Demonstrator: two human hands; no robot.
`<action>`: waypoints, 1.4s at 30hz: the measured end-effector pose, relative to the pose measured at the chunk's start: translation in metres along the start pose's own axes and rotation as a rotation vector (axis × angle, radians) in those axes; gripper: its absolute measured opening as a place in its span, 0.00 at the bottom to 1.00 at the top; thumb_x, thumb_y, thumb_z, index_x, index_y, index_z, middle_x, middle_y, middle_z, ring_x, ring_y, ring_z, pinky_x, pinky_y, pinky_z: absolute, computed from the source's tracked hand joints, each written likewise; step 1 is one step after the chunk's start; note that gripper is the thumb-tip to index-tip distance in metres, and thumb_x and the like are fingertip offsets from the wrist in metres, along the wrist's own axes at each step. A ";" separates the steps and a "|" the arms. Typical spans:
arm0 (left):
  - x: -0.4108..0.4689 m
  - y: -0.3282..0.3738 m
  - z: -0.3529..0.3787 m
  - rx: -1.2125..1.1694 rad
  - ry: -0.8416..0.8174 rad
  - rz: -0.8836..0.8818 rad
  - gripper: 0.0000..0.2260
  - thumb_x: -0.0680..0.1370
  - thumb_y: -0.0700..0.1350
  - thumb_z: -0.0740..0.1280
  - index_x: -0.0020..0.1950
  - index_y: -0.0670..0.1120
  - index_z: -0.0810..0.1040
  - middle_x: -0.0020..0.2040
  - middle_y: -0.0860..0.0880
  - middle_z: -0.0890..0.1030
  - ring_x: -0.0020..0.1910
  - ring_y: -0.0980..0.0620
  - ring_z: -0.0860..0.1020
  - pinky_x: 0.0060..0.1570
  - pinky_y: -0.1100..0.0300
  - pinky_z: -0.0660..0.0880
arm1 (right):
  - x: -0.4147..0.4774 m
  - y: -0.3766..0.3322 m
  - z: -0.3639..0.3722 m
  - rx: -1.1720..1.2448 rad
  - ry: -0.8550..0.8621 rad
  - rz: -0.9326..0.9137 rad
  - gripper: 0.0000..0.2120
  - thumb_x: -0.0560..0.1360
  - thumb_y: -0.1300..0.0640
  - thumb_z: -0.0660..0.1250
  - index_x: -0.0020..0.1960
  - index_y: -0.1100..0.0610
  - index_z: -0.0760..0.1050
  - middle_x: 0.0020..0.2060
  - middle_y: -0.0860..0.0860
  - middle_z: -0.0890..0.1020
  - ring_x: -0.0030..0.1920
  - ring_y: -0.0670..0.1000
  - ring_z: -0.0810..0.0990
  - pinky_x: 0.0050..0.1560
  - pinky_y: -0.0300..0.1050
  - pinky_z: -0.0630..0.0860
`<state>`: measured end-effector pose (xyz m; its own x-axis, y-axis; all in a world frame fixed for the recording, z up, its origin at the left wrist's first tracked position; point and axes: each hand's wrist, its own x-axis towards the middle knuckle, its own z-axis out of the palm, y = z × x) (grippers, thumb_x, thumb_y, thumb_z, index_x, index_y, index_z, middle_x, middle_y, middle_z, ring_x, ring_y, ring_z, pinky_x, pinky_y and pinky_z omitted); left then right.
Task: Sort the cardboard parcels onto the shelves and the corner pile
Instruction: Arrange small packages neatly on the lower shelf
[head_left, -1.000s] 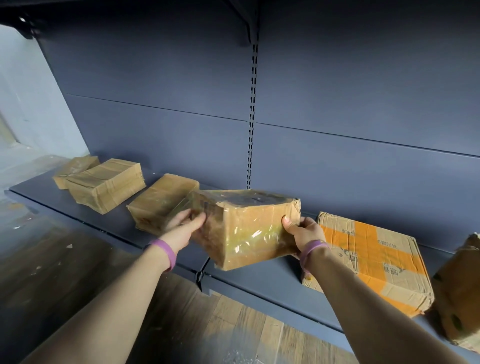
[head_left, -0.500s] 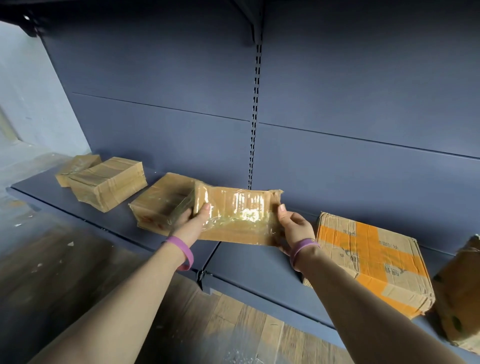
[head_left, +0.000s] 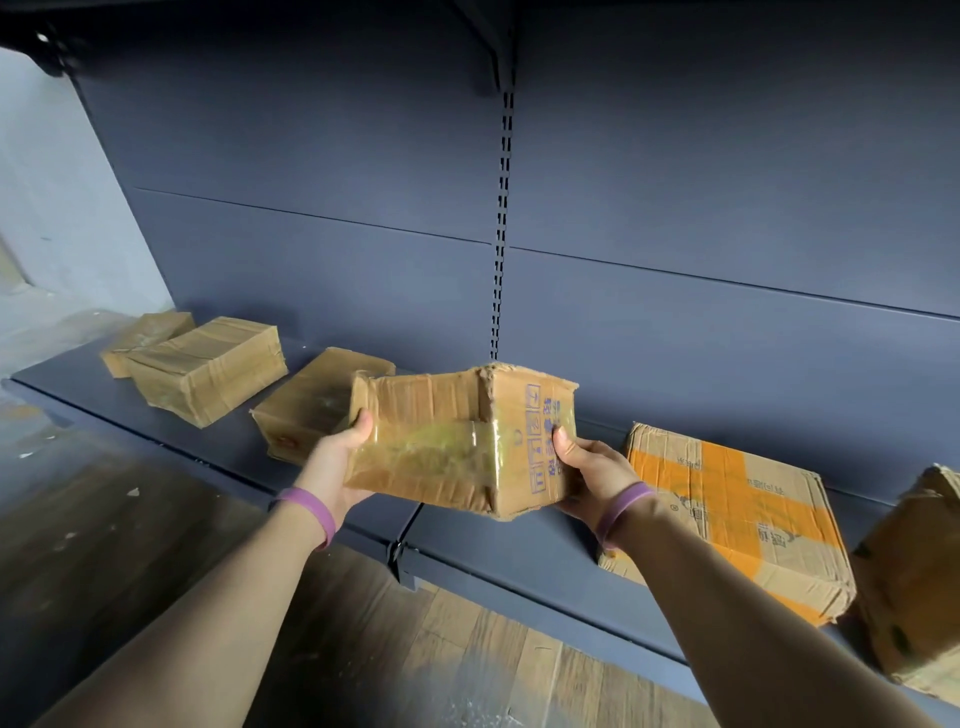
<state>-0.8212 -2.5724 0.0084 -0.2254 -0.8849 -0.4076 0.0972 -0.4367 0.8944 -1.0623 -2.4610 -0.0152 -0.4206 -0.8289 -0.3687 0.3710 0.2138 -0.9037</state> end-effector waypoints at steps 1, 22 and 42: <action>-0.001 0.000 0.002 0.016 0.013 -0.021 0.22 0.81 0.56 0.64 0.69 0.43 0.73 0.62 0.41 0.80 0.62 0.42 0.78 0.67 0.45 0.72 | 0.001 0.000 0.000 0.029 0.002 -0.002 0.31 0.69 0.47 0.75 0.63 0.65 0.74 0.51 0.60 0.85 0.49 0.59 0.85 0.48 0.59 0.82; -0.008 -0.007 0.027 0.238 -0.159 0.099 0.19 0.79 0.65 0.59 0.58 0.55 0.79 0.58 0.52 0.82 0.59 0.51 0.78 0.62 0.47 0.74 | 0.004 -0.001 0.016 0.030 0.316 -0.228 0.17 0.68 0.58 0.80 0.44 0.57 0.70 0.42 0.56 0.82 0.43 0.56 0.80 0.55 0.60 0.80; 0.009 -0.002 0.002 0.172 0.080 -0.151 0.50 0.61 0.80 0.63 0.75 0.52 0.66 0.68 0.45 0.75 0.66 0.42 0.74 0.65 0.39 0.71 | 0.003 0.003 0.008 0.001 0.176 -0.155 0.10 0.83 0.57 0.61 0.44 0.54 0.75 0.36 0.50 0.79 0.33 0.47 0.75 0.32 0.39 0.74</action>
<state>-0.8251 -2.5798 0.0035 -0.1466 -0.8249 -0.5459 -0.0998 -0.5367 0.8378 -1.0559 -2.4671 -0.0178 -0.6106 -0.7488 -0.2579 0.2914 0.0903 -0.9523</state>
